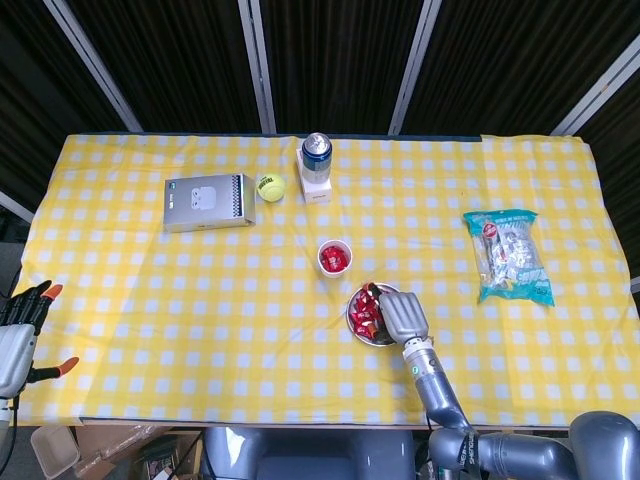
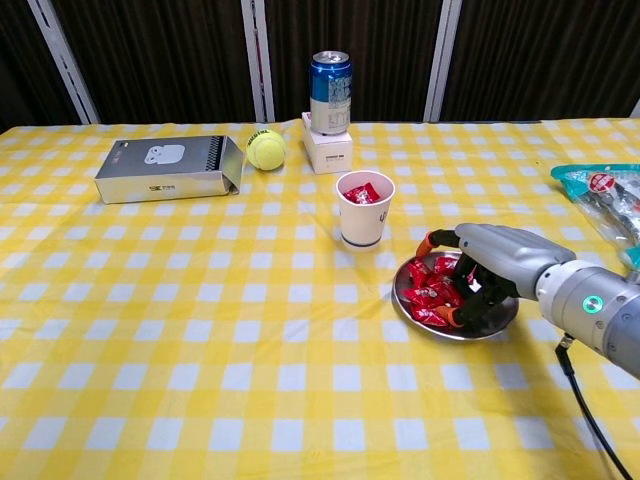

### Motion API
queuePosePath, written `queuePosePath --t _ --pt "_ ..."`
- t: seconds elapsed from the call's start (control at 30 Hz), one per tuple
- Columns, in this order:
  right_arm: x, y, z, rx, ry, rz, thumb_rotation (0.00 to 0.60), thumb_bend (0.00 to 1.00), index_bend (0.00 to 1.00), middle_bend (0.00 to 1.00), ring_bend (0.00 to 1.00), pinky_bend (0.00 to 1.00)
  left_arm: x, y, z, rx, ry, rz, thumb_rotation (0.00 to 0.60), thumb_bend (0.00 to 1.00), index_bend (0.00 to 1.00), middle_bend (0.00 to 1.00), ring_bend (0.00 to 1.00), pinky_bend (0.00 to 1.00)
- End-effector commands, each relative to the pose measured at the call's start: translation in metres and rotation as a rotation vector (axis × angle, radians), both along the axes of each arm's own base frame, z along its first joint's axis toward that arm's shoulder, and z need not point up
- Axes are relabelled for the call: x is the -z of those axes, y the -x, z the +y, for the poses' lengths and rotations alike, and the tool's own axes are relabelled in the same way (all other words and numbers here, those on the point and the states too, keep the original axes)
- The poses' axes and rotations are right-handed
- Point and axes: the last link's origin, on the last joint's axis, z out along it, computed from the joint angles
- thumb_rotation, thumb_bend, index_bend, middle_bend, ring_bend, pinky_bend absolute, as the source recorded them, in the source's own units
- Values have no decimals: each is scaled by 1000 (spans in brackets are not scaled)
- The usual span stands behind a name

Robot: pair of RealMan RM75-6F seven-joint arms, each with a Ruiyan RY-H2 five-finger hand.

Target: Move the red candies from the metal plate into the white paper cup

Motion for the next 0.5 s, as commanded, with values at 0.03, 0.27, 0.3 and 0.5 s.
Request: queuePosePath --t 0.03,0.27,0.3,0.5 --pt "1 2 0 9 -3 -2 600 362 374 791 934 1000 0 0 0 -1 -1 0 600 26 0 0 0 0" --pt "0 3 -2 9 8 -16 600 372 597 791 934 1000 0 0 0 -1 0 0 600 25 0 0 0 0" --pt "-1 2 -2 7 12 -21 600 377 606 791 934 1000 0 0 0 -1 0 0 600 25 0 0 0 0" --pt "-5 -2 -4 -4 32 -37 600 427 644 790 934 1000 0 0 0 0 -1 -1 600 26 0 0 0 0"
